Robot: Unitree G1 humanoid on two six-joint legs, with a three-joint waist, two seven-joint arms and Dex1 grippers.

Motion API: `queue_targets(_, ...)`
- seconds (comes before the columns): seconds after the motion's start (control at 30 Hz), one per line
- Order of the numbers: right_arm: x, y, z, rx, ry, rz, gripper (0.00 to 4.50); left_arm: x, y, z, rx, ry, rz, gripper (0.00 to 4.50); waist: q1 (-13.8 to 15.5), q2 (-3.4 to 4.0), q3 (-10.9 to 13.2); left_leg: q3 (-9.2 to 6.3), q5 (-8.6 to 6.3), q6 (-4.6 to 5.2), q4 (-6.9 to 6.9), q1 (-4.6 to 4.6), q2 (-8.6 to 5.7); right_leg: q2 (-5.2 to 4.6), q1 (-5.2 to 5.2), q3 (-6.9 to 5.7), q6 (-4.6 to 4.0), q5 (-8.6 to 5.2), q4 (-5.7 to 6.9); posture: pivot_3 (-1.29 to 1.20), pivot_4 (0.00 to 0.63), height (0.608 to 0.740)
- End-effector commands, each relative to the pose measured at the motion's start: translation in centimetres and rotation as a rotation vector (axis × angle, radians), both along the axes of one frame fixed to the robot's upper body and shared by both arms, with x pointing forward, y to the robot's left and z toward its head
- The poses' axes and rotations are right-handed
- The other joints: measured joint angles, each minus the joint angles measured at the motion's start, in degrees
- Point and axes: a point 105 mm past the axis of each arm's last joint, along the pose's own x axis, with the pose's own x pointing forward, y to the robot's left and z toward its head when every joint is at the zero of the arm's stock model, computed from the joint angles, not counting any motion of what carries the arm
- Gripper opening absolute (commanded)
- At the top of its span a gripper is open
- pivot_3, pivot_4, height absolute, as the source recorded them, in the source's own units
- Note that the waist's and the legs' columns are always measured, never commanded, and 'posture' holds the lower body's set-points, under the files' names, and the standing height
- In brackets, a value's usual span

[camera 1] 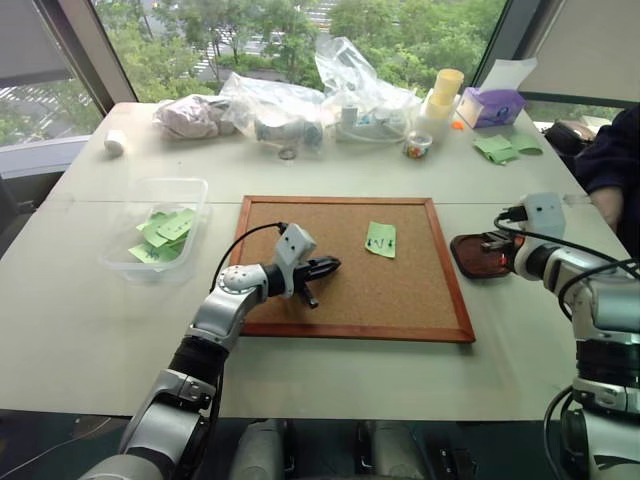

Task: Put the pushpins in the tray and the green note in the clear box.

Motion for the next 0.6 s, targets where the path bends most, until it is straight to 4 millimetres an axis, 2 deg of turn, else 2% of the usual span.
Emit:
queue_targets(0.03, -0.3, 0.6, 0.6, 0.009, -0.033, 0.035, 0.03, -0.2, 0.7, -2.3, 0.065, 0.065, 0.025, 0.0, 0.0, 0.02, 0.0, -0.04, -0.01, 0.01, 0.0, 0.03, 0.0, 0.0, 0.02, 0.01, 0.0, 0.0, 0.0, 0.0, 0.15, 0.74)
queue_targets(0.13, -0.5, 0.4, -0.1, 0.027, -0.016, 0.026, 0.03, -0.1, 0.8, -2.4, 0.072, 0.059, 0.024, 0.0, 0.0, 0.04, 0.0, -0.07, -0.02, 0.03, 0.0, 0.04, 0.0, 0.0, 0.03, 0.02, 0.0, 0.0, 0.0, 0.0, 0.15, 0.74)
queue_targets(0.23, -0.6, 0.5, -0.2, 0.034, -0.013, 0.029, 0.87, 0.0, 0.9, -2.4, 0.074, 0.054, 0.027, 0.0, 0.0, 0.05, 0.0, -0.09, -0.02, 0.04, 0.0, 0.05, 0.0, 0.0, 0.04, 0.02, 0.0, 0.0, 0.0, 0.0, 0.15, 0.74)
queue_targets(0.4, -0.4, 0.7, 1.3, 0.025, -0.058, 0.042, 3.36, 0.0, 1.0, -2.4, 0.071, 0.055, 0.032, 0.0, 0.0, 0.06, 0.0, -0.09, -0.03, 0.05, 0.0, 0.05, 0.01, -0.02, 0.04, 0.03, 0.0, 0.0, 0.0, 0.0, 0.15, 0.74)
queue_targets(0.47, -0.4, 1.3, 2.3, 0.009, -0.084, 0.071, 3.36, 0.0, 1.1, -2.4, 0.071, 0.055, 0.034, 0.0, 0.0, 0.09, -0.1, -0.1, -0.03, 0.05, 0.0, 0.05, 0.01, -0.02, 0.04, 0.03, -0.01, 0.0, 0.0, 0.0, 0.15, 0.74)
queue_targets(0.6, -0.4, 3.6, 4.0, 0.008, -0.125, 0.167, 3.36, 0.0, 1.1, -2.4, 0.071, 0.056, 0.036, 0.0, 0.0, 0.1, -0.1, -0.11, -0.09, 0.16, 0.0, 0.05, 0.03, -0.02, 0.04, 0.03, -0.01, 0.0, 0.0, 0.0, 0.15, 0.74)
